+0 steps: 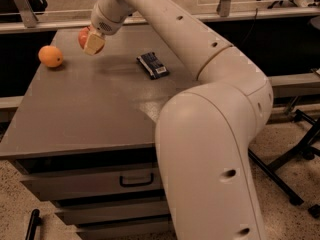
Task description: Move apple near orange
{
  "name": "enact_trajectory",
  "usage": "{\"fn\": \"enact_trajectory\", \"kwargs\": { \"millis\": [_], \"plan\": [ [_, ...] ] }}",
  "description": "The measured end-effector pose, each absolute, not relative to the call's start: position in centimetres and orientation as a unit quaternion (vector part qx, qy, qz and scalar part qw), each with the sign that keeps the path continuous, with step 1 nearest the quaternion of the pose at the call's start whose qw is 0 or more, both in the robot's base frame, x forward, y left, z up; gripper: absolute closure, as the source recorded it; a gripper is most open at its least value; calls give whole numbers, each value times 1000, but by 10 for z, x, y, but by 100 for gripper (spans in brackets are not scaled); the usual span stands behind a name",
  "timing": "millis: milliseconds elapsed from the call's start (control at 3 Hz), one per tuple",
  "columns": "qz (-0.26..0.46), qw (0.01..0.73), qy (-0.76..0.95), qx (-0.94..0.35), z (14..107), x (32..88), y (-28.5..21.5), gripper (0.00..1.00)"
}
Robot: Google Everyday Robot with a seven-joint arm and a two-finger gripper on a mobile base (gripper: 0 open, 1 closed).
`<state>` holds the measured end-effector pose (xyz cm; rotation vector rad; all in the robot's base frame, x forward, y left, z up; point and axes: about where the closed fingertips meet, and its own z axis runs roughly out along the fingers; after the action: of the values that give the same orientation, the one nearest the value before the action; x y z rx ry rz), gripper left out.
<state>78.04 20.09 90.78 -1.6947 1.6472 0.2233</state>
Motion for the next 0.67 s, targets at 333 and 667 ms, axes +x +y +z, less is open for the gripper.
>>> {"fn": "enact_trajectory", "kwargs": {
  "millis": [333, 667],
  "plan": [
    [132, 373, 654, -645, 875, 792, 221, 99],
    [189, 364, 648, -643, 855, 790, 237, 79]
  ]
}}
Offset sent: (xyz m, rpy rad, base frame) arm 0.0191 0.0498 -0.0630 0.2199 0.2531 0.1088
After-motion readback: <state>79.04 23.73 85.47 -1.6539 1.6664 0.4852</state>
